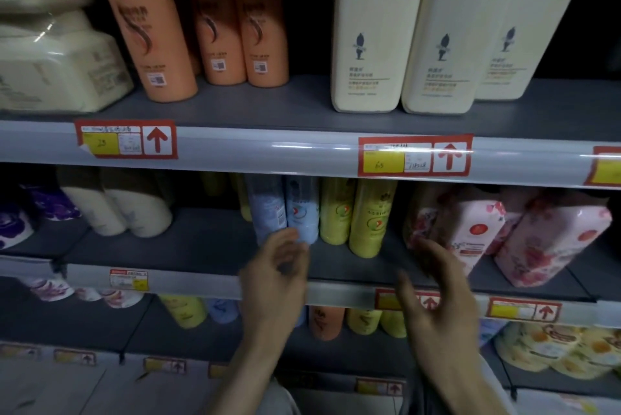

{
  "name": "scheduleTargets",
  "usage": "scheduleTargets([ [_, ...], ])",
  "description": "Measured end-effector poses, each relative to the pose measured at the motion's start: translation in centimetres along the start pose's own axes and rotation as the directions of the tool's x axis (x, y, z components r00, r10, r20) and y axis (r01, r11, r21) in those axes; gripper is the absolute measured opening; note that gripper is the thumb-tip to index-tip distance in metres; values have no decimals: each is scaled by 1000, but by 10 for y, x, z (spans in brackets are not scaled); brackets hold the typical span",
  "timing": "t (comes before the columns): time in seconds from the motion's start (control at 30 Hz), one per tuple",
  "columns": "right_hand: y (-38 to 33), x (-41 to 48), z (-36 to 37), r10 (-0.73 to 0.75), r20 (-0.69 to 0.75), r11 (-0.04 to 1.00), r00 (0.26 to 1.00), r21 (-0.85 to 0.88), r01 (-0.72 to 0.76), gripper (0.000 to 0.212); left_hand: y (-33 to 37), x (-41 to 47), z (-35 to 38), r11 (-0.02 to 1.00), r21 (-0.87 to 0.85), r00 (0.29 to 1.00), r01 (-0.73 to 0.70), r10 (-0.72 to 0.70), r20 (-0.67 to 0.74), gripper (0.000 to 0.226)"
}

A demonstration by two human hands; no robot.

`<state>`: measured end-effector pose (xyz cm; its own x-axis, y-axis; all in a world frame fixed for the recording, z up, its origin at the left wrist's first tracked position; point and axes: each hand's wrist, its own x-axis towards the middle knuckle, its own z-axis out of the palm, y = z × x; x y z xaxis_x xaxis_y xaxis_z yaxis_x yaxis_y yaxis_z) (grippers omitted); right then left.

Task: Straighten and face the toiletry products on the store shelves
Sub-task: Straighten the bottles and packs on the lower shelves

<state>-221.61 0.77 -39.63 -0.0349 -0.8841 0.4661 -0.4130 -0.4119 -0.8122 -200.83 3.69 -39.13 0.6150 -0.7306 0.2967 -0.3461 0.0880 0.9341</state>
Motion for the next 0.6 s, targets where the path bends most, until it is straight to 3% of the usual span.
scheduleTargets([
  [0.07,-5,19,25,106,112,992,988,55,-113,69,-4,3,22,994,112,985,12,-31,169,31],
  [0.13,-9,39,45,206,218,963,954,131,-237,79,-2,11,37,987,158,967,-3,-38,252,28],
  [0.3,2,83,68,358,339,895,870,140,-423,57,-9,24,53,976,218,951,-27,-43,308,29],
  [0.43,8,101,67,344,478,840,808,228,-493,37,-13,29,58,979,204,933,-28,-47,356,30],
  [0.6,11,100,63,269,529,889,805,186,-419,31,-11,24,63,980,196,919,-43,-38,392,23],
])
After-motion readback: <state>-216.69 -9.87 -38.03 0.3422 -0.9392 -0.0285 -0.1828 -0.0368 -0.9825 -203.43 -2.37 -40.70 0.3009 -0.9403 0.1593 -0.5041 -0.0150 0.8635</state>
